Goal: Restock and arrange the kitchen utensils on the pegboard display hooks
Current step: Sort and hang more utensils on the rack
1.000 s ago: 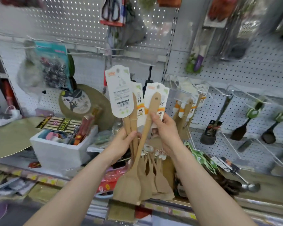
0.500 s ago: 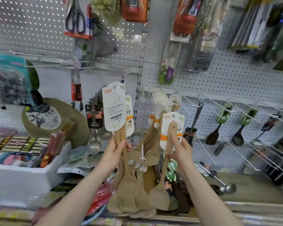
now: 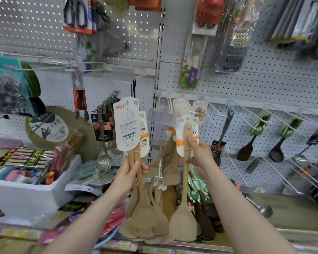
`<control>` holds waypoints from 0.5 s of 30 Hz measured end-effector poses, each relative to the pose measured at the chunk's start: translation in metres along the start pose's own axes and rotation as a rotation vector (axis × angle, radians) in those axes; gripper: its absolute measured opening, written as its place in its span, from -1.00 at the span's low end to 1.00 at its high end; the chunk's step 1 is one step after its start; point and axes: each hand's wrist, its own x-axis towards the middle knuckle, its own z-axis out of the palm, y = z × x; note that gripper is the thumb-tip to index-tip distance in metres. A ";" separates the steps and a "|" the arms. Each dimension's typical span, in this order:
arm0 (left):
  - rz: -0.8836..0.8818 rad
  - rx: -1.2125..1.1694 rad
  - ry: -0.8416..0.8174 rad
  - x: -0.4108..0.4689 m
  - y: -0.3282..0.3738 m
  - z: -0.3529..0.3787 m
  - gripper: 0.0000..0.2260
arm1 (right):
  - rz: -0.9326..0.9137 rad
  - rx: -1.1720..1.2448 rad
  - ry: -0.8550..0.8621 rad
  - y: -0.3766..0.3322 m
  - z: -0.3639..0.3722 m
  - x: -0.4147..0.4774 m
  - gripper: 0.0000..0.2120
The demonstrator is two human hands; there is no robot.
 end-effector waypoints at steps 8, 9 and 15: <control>-0.013 0.010 0.031 0.010 -0.013 0.004 -0.86 | 0.015 0.035 0.007 0.020 -0.001 0.020 -0.75; -0.013 0.019 0.032 0.012 -0.015 0.004 -0.86 | 0.026 0.048 0.006 0.018 0.001 0.023 -0.77; -0.040 0.091 0.060 0.017 -0.022 0.001 -0.87 | 0.103 0.149 0.008 0.015 0.019 0.050 -0.76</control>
